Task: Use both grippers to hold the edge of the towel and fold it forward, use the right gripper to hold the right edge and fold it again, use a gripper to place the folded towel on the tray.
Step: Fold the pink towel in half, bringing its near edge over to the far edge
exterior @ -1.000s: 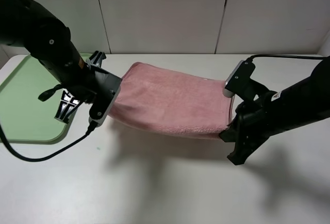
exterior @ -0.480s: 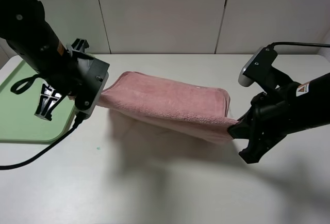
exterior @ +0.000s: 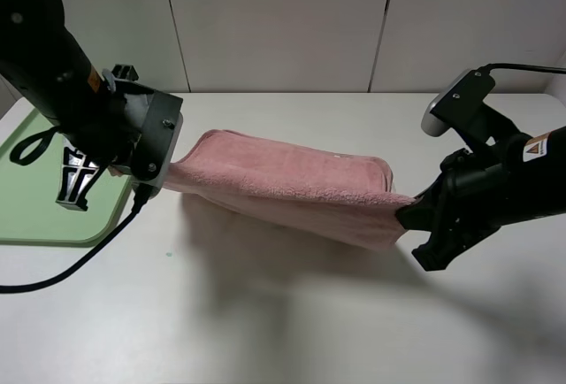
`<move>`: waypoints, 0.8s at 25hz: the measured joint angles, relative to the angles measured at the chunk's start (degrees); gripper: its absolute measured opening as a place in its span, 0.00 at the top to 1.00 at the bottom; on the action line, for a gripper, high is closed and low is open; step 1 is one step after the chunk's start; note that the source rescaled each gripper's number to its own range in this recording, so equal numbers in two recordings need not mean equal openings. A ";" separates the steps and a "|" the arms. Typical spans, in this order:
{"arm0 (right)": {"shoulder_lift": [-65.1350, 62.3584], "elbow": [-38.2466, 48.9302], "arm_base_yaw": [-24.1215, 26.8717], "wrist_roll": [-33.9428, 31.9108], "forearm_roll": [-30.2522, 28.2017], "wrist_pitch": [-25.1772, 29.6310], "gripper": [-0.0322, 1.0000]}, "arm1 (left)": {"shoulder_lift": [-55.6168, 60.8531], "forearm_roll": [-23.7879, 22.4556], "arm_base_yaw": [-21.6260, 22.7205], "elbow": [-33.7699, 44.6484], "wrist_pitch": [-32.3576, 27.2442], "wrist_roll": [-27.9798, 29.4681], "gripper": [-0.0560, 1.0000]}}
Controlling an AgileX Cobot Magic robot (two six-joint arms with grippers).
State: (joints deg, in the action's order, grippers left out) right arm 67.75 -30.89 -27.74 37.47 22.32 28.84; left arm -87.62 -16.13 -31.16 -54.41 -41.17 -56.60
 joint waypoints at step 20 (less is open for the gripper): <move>18.75 -13.84 2.91 -2.04 -4.37 0.27 0.97 | -14.23 -12.10 0.16 -11.89 0.14 15.45 0.95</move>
State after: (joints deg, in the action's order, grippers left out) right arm 86.50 -44.73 -24.84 35.42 17.95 29.11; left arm -101.85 -28.23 -31.00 -66.29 -41.02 -41.16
